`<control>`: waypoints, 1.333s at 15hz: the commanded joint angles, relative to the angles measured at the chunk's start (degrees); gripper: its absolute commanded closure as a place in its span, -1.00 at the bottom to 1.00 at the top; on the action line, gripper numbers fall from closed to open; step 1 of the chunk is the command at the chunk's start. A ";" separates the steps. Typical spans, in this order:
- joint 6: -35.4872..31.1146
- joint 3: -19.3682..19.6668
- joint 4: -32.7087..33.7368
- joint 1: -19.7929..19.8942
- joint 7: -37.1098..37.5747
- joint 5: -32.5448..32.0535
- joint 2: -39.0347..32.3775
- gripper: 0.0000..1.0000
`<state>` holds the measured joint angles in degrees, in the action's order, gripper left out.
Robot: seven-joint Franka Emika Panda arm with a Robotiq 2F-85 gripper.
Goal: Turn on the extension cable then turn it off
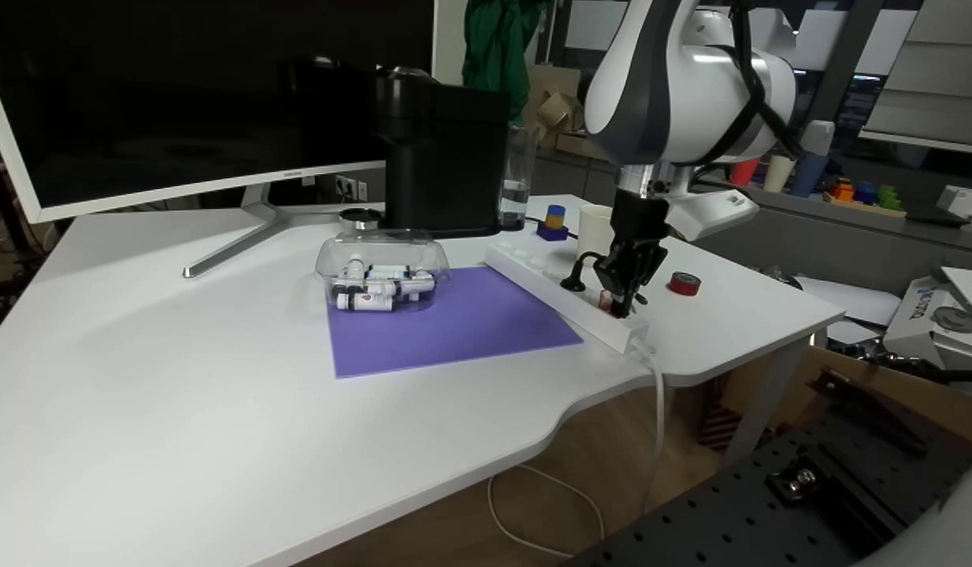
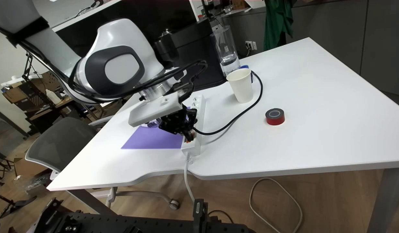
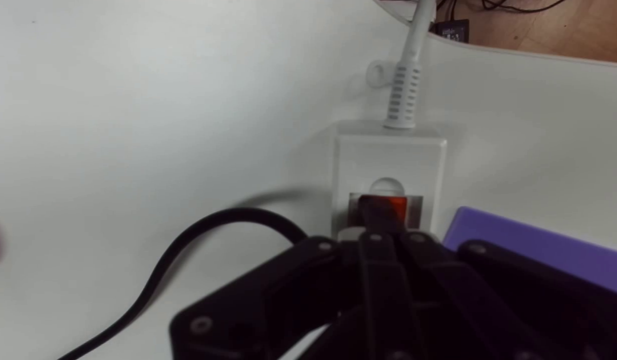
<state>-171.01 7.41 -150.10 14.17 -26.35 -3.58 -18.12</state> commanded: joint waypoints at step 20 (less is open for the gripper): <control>30.32 -3.77 15.01 7.36 -1.99 11.58 -7.14 1.00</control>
<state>-146.62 4.82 -137.63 19.49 -26.60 5.32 -21.84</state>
